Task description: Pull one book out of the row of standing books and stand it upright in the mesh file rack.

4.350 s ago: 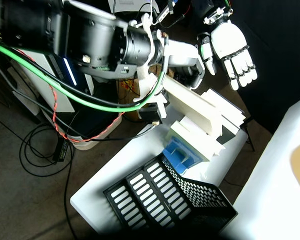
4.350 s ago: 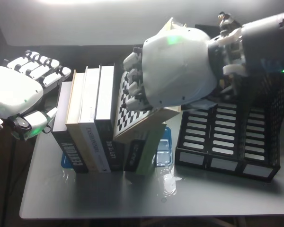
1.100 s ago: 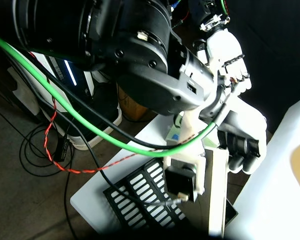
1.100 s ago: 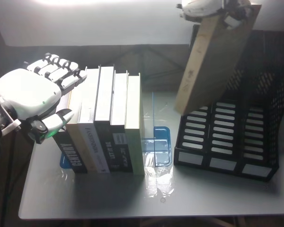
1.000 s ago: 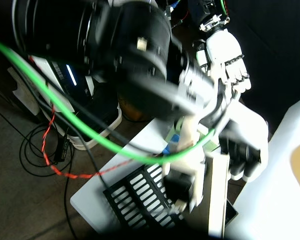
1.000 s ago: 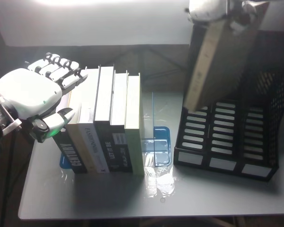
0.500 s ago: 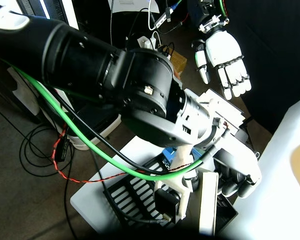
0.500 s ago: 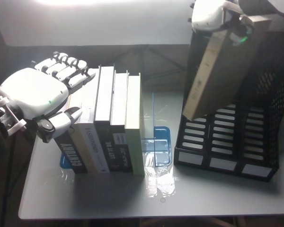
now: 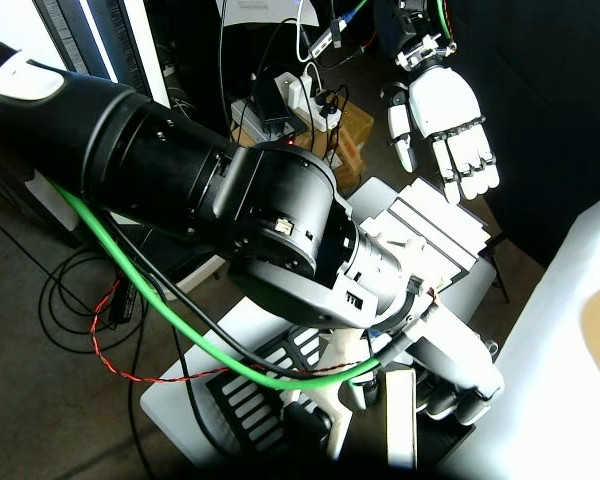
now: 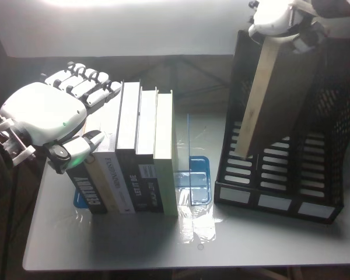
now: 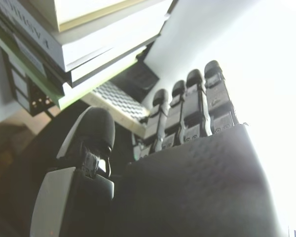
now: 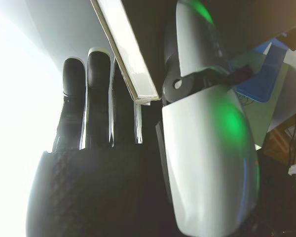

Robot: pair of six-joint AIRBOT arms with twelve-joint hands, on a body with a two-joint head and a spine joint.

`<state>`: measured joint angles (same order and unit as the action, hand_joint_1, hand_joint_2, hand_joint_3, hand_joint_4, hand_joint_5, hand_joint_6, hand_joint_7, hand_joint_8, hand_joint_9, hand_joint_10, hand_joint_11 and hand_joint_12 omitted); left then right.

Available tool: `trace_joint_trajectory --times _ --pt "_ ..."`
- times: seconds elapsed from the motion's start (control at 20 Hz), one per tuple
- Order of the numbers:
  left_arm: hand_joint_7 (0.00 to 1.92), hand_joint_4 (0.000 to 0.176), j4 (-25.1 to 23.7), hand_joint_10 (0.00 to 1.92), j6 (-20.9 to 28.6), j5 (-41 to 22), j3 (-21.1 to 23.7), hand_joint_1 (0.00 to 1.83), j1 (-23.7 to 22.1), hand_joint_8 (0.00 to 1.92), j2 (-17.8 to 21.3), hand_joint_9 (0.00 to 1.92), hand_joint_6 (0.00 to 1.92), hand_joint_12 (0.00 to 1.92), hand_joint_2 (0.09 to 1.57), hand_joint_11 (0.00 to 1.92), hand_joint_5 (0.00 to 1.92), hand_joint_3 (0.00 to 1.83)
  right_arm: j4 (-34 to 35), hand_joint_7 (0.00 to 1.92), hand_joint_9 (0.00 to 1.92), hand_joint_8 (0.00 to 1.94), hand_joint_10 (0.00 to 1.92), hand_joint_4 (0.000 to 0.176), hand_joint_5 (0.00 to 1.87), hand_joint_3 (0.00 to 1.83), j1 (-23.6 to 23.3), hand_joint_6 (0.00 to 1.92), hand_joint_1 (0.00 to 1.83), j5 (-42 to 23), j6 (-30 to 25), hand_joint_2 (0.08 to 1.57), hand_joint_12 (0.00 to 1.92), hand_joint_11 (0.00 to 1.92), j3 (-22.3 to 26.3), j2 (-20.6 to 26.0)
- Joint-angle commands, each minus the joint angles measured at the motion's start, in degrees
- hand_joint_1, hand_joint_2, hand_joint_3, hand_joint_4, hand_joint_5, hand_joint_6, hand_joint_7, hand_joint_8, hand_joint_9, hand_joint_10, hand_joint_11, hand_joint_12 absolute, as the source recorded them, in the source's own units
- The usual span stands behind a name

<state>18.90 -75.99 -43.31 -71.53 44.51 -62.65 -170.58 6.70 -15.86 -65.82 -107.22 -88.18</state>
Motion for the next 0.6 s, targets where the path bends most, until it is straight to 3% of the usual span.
trace_joint_trajectory --times 0.0,0.1,0.15,0.2,0.25,0.4,0.45,0.5,0.55 --pt "0.00 0.046 -0.57 0.00 0.09 -6.81 -0.31 0.19 -0.66 0.00 -0.05 0.00 0.00 0.00 1.57 0.00 0.02 0.12 -1.99 0.22 0.12 0.02 0.26 0.000 0.17 0.00 -0.38 0.09 0.98 5.24 0.05 1.11 0.71 0.00 -0.59 0.43" --pt "0.00 0.044 -0.86 0.00 0.29 -6.81 -0.40 0.19 -0.67 0.00 -0.10 0.00 0.01 0.00 1.57 0.00 0.03 0.12 -1.99 0.08 0.06 0.00 0.18 0.000 0.05 0.00 -0.45 0.01 0.98 5.24 -0.21 1.04 0.39 0.00 -0.71 0.57" --pt "0.00 0.039 -0.90 0.00 0.43 -6.85 -0.44 0.20 -0.67 0.00 -0.11 0.00 0.01 0.00 1.57 0.00 0.03 0.13 -1.99 0.01 0.02 0.00 0.11 0.024 0.01 0.00 -0.53 0.00 0.95 5.24 -0.23 1.01 0.18 0.00 -0.73 0.63" --pt "0.00 0.037 -0.90 0.00 0.49 -6.89 -0.45 0.22 -0.67 0.00 -0.12 0.00 0.01 0.00 1.57 0.00 0.03 0.12 -1.99 0.00 0.00 0.00 0.03 0.060 0.00 0.00 -0.59 0.00 0.89 5.24 -0.23 1.02 0.03 0.00 -0.70 0.66" --pt "0.00 0.042 -0.90 0.00 0.56 -6.84 -0.49 0.19 -0.67 0.00 -0.18 0.00 0.00 0.00 1.57 0.00 0.03 0.12 -1.99 0.00 0.00 0.00 0.00 0.054 0.00 0.00 -0.75 0.00 0.87 5.24 -0.29 1.01 0.01 0.00 -0.47 0.87" --pt "0.00 0.037 -0.98 0.00 0.58 -6.76 -0.53 0.19 -0.68 0.00 -0.30 0.00 0.00 0.00 1.57 0.00 0.03 0.13 -1.99 0.00 0.00 0.00 0.00 0.094 0.00 0.00 -1.62 0.00 0.86 5.53 -0.53 0.97 0.00 0.00 0.83 2.00" --pt "0.00 0.035 -0.98 0.00 0.61 -6.75 -0.57 0.19 -0.68 0.00 -0.30 0.00 0.00 0.00 1.57 0.00 0.02 0.12 -1.99 0.00 0.00 0.00 0.00 0.079 0.00 0.00 -1.97 0.00 0.86 5.93 -1.52 0.99 0.00 0.00 1.08 2.50" --pt "0.00 0.038 -0.98 0.00 0.67 -6.72 -0.60 0.19 -0.69 0.00 -0.40 0.00 0.00 0.00 1.57 0.00 0.02 0.12 -1.99 0.00 0.00 0.00 0.00 0.098 0.00 0.00 -2.28 0.00 0.83 6.11 -2.54 1.00 0.00 0.00 1.33 2.97" --pt "0.00 0.034 -0.98 0.00 0.72 -6.73 -0.60 0.21 -0.69 0.00 -0.41 0.00 0.00 0.00 1.57 0.00 0.03 0.12 -1.99 0.00 0.00 0.00 0.00 0.096 0.00 0.00 -2.28 0.00 0.80 6.13 -2.66 1.01 0.00 0.00 1.49 3.01"
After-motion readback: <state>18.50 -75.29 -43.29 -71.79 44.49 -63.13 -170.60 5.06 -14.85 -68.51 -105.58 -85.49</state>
